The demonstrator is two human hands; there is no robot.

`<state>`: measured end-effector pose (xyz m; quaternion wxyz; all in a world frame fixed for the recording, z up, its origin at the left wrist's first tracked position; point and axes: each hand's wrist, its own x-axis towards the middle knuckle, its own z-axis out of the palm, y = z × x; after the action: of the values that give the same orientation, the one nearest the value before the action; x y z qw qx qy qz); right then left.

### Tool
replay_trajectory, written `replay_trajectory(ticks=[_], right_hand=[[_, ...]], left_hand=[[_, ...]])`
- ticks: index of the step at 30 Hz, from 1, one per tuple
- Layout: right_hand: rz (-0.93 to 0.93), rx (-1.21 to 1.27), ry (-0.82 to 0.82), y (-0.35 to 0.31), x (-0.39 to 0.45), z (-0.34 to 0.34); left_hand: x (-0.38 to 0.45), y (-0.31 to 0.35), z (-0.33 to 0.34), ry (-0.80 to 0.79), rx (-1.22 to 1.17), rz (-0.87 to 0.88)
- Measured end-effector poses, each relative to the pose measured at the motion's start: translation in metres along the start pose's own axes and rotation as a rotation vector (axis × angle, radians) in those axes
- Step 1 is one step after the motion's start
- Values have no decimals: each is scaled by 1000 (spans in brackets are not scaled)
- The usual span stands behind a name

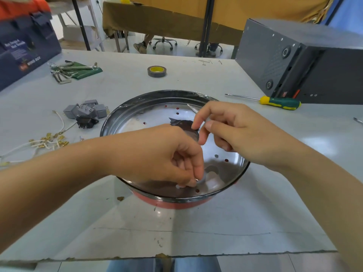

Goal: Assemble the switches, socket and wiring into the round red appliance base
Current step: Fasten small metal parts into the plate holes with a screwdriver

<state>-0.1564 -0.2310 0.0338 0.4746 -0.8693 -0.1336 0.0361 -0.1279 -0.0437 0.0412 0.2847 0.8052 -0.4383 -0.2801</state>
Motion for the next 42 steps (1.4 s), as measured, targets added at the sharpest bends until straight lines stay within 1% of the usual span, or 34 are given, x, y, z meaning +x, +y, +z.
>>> replay_trajectory(ticks=[9, 21, 31, 38, 42], right_hand=[[18, 12, 70, -1, 1, 11], [34, -27, 70, -3, -1, 15], [34, -22, 65, -4, -1, 15], [34, -19, 65, -3, -1, 15], [35, -22, 69, -4, -1, 16]], left_hand=[[-3, -6, 1, 5, -22, -3], [1, -5, 5, -15, 18, 16], [2, 1, 3, -63, 168, 18], [3, 4, 6, -5, 320, 80], [1, 2, 8, 18, 353, 121]])
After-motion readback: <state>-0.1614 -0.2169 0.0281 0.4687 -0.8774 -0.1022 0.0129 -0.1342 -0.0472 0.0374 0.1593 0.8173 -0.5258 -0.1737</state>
